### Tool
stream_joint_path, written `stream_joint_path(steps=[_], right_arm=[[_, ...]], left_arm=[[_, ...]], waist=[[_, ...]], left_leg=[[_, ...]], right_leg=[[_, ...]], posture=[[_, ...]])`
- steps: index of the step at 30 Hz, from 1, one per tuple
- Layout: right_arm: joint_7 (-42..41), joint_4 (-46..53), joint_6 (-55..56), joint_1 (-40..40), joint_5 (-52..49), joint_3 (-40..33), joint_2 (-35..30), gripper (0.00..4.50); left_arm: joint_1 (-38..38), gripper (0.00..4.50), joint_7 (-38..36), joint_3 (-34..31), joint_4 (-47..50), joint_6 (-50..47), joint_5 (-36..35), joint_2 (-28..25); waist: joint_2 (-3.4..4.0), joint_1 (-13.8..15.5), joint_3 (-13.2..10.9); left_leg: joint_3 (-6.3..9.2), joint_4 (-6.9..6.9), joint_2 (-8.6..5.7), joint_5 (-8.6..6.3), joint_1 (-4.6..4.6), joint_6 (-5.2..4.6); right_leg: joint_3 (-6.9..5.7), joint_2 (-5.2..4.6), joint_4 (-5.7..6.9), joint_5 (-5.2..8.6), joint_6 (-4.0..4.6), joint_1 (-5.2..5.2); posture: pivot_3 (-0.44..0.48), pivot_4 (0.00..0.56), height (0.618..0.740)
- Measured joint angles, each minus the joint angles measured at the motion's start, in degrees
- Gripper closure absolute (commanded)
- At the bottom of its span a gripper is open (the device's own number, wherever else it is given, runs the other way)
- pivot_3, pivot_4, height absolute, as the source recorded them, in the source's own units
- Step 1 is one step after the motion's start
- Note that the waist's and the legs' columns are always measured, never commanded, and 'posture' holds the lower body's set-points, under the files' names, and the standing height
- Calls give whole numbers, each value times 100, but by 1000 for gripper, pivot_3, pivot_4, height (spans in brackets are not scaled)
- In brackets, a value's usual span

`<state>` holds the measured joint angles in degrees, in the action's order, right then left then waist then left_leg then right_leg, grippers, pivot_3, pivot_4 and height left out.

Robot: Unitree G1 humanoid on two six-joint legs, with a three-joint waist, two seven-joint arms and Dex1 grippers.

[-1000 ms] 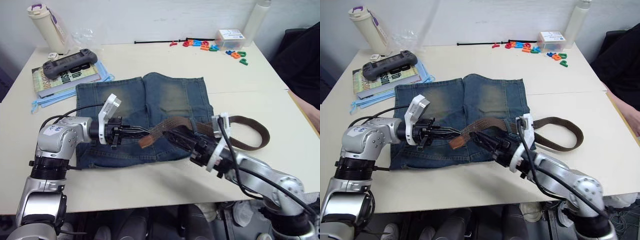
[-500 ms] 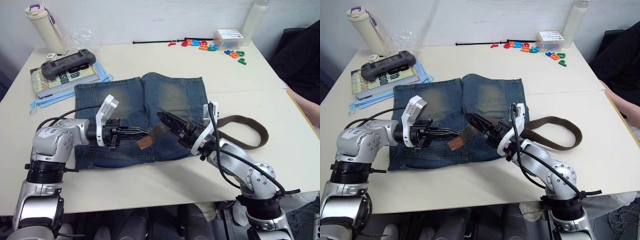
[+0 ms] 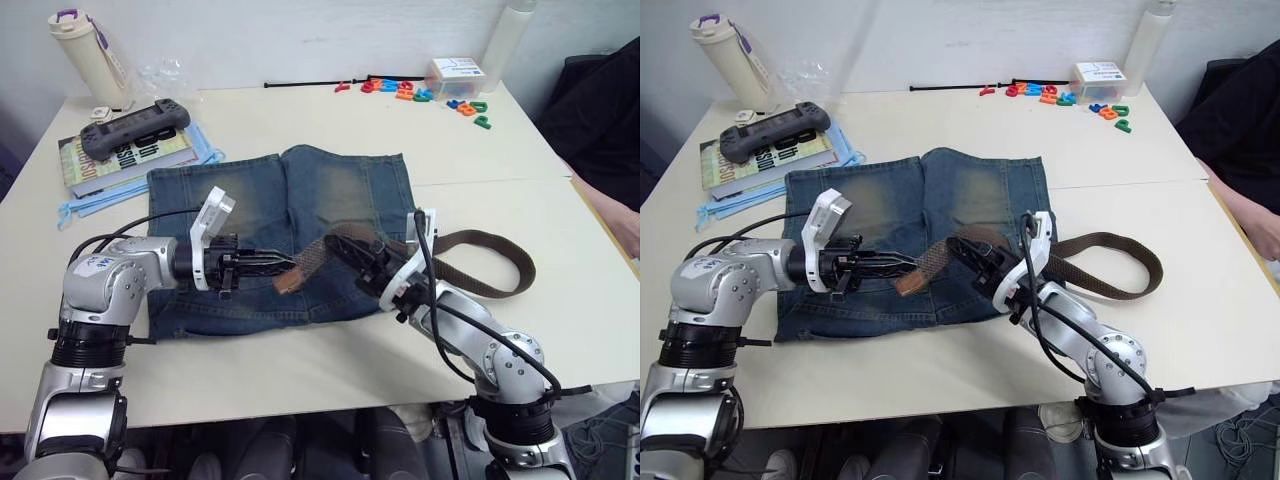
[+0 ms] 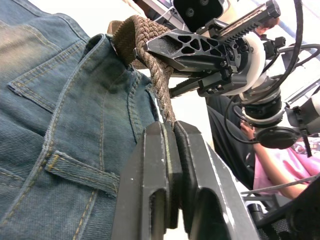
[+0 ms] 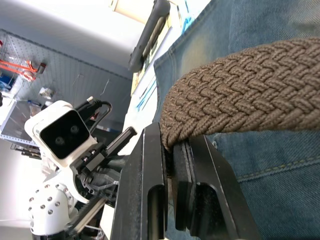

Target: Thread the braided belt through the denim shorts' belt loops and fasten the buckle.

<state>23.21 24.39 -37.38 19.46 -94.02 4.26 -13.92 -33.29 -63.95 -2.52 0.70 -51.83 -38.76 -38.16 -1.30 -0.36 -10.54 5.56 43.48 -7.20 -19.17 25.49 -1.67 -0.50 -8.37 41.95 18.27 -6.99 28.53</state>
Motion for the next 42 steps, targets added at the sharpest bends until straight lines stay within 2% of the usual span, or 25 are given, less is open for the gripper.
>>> stream_joint_path(steps=[1, 7, 11, 15, 18, 32, 42], right_arm=[[39, 0, 32, 3, 32, -37, 26, 4500], [370, 36, 277, -46, 186, -279, 224, 4500], [621, 62, 422, -104, 208, -342, 447, 4500], [772, 75, 490, -154, 251, -357, 599, 4500], [841, 71, 489, -197, 348, -279, 724, 4500], [842, 60, 438, -263, 1017, -246, 725, 4500], [852, 16, 69, -236, 1864, -26, 753, 4500]], left_arm=[[80, 2101, 66, -55, 34, 109, 41, 0], [761, 2101, 587, -1028, 305, 547, 63, -167], [2103, 2101, 569, -1549, 1075, 840, 44, -369], [2793, 2101, 690, -1835, 1655, 993, -37, -335], [3022, 2101, 791, -1877, 1868, 1104, -43, -247], [3059, 2101, 861, -1859, 1957, 1375, -169, -239], [3055, 2101, 797, -1735, 1869, 1588, -151, -318]], waist=[[0, 1, 0], [0, -6, 0], [1, -46, 0], [1, 30, 0], [1, 32, 0], [1, 14, 0], [1, 7, 0]], left_leg=[[0, 0, 0, 0, 0, 0], [0, -5, -1, -1, -2, 1], [0, -6, -1, -5, -4, 2], [0, 4, -1, -10, -5, -6], [0, 5, -2, -17, -6, -15], [0, 5, -1, -18, -7, -8], [0, 4, 0, -18, -8, -8]], right_leg=[[1, 0, 1, 0, 0, 0], [12, 6, 3, 1, 1, 7], [27, 13, 6, 2, 3, 12], [28, 14, 14, 3, 5, 9], [30, 14, 18, 4, 7, 9], [28, 16, 29, 8, 15, 15], [28, 18, 29, 9, 16, 16]], posture=[[0, 150, 657], [0, 150, 657], [0, 150, 657], [0, 150, 657], [0, 150, 657], [0, 150, 657], [0, 150, 657]])
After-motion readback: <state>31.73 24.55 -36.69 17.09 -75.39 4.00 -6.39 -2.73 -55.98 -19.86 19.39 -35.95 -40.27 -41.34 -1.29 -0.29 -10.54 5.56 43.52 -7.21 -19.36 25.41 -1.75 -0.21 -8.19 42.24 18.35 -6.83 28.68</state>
